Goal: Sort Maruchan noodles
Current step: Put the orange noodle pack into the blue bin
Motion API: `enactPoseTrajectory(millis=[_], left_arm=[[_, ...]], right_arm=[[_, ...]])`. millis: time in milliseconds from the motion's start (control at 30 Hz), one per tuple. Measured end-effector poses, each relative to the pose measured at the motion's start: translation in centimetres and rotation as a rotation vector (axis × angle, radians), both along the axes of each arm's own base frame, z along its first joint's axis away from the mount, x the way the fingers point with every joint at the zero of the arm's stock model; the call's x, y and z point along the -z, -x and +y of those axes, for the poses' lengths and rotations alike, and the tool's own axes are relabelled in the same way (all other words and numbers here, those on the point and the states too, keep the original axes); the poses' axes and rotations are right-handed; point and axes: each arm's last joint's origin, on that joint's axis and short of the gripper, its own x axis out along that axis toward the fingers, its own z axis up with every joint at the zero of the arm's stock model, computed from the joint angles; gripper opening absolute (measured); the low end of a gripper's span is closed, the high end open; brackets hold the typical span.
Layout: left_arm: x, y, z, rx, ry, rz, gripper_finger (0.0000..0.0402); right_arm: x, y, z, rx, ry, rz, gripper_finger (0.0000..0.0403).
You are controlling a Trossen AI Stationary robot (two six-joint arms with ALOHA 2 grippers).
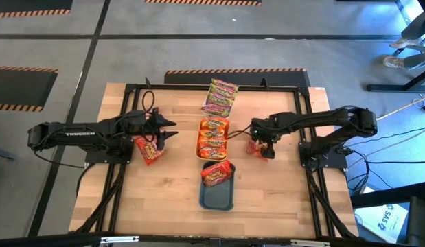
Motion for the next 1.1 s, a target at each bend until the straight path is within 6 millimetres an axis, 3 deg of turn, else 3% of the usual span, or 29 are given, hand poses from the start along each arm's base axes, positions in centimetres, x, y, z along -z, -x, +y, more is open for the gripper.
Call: enactPoseTrajectory(millis=[133,267,367,533,800,1100], left_arm=[[-0.1,-0.1,-0.1,0.056,0.007,-0.019,0.0192],[-0.6,-0.3,-0.2,0.092,0.017,-0.068,0.0192],[-1.0,-0.5,-0.3,0.103,0.014,-0.12,0.0192],[-2.1,-1.9,-0.5,0.134,0.009,-0.146,0.0192],[-5.4,-7.5,0.1,0.169,-0.02,-0.103,0.0192],[-6.0,-16.4,1.4,0.252,0.005,-0.021,0.0192]], right_arm=[[-2.0,-0.2,1.2,0.058,-0.009,-0.088,0.0392],[-3.3,1.1,2.5,0.136,0.009,-0.18,0.0392],[-3.3,2.5,3.0,0.237,-0.029,-0.256,0.0392],[-1.7,5.4,3.2,0.432,-0.114,-0.327,0.0392],[0.5,8.2,3.4,0.665,-0.236,-0.386,0.0392],[3.0,9.0,3.5,0.688,-0.286,-0.419,0.0392]])
